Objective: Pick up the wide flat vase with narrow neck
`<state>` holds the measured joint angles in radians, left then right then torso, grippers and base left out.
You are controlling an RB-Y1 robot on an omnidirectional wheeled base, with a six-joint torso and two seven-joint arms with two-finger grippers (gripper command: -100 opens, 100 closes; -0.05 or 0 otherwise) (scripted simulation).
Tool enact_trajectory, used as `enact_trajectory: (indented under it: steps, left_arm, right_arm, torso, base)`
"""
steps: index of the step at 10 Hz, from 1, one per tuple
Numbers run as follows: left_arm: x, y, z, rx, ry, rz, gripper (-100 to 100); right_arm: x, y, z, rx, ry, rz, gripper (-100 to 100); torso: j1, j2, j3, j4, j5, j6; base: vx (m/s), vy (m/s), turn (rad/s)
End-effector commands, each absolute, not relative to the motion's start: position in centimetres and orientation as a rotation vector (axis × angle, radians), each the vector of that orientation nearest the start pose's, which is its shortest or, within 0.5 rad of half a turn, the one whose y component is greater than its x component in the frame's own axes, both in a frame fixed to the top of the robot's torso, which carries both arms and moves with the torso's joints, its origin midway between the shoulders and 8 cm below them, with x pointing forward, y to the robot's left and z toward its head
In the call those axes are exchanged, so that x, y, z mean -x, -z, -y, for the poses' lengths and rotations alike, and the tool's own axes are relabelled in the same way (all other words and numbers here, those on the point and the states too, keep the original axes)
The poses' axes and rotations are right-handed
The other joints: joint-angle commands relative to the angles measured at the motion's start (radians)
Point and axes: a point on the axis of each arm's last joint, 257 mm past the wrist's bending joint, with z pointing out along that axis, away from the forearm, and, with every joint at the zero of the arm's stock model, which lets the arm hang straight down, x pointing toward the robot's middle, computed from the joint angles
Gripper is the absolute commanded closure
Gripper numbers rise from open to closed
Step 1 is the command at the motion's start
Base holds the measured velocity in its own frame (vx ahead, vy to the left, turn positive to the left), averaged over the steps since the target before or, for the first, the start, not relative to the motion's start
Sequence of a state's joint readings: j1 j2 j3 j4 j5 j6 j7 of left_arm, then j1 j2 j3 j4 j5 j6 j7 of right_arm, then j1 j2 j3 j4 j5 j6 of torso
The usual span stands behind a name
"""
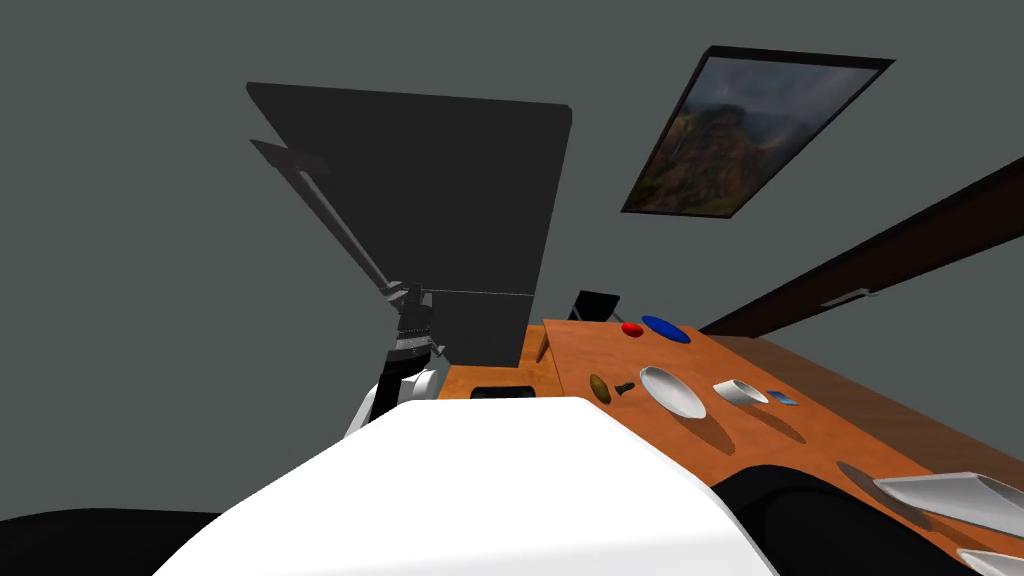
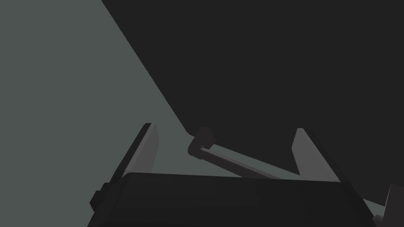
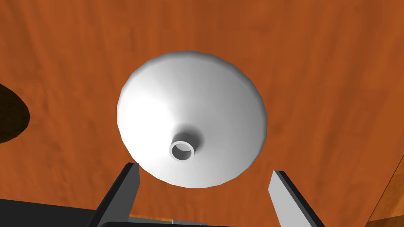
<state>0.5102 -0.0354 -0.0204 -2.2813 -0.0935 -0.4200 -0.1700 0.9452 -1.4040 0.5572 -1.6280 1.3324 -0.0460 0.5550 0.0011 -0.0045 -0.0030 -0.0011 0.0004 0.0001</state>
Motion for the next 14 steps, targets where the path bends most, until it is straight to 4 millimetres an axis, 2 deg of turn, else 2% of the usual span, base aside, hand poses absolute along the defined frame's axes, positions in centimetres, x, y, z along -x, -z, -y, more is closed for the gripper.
enact_trajectory:
  steps: [1, 5, 7, 8, 12, 13, 14]
  left_arm:
    - [-35.8, -0.6, -27.0, 0.627, 1.081, -0.741, 0]
    - [-35.8, -0.6, -27.0, 0.627, 1.081, -0.741, 0]
    - [-35.8, -0.6, -27.0, 0.627, 1.081, -0.741, 0]
    - [-35.8, -0.6, -27.0, 0.627, 1.081, -0.741, 0]
    - [-35.8, -0.6, -27.0, 0.627, 1.081, -0.741, 0]
    - [-35.8, -0.6, -27.0, 0.627, 1.081, -0.741, 0]
    - [-35.8, -0.6, -27.0, 0.627, 1.081, -0.741, 0]
  right_arm:
    - [5.5, 46.1, 51.1, 2.050, 0.122, -2.269, -100]
    - [6.1, 47.9, 50.6, 2.012, 0.127, -2.297, -100]
    - [6.2, 47.8, 50.7, 2.017, 0.124, -2.294, -100]
    - [6.2, 47.8, 50.7, 2.015, 0.125, -2.295, 100]
    - [5.8, 47.8, 50.9, 2.015, 0.135, -2.289, 100]
    - [5.8, 47.8, 50.9, 2.015, 0.135, -2.289, 0]
    - [5.9, 47.1, 50.9, 2.028, 0.126, -2.285, 100]
  torso:
    - [0.000, 0.000, 0.000, 0.000, 0.000, 0.000]
    - [0.000, 0.007, 0.004, 0.002, 0.000, 0.000]
    - [0.001, 0.006, 0.004, 0.002, 0.000, 0.000]
    - [0.001, 0.006, 0.003, 0.001, 0.000, 0.000]
    - [-0.002, 0.008, 0.004, 0.001, -0.003, 0.003]
    - [-0.002, 0.008, 0.004, 0.001, -0.003, 0.003]
    - [-0.002, 0.008, 0.004, 0.001, -0.003, 0.003]
  base:
    - [-0.005, -0.004, 0.093]
    - [-0.027, -0.007, 0.084]
    - [-0.014, -0.003, 0.015]
    - [0.000, 0.000, 0.000]
    - [0.002, -0.001, 0.009]
    - [0.000, 0.000, 0.000]
    - [0.014, 0.003, -0.110]
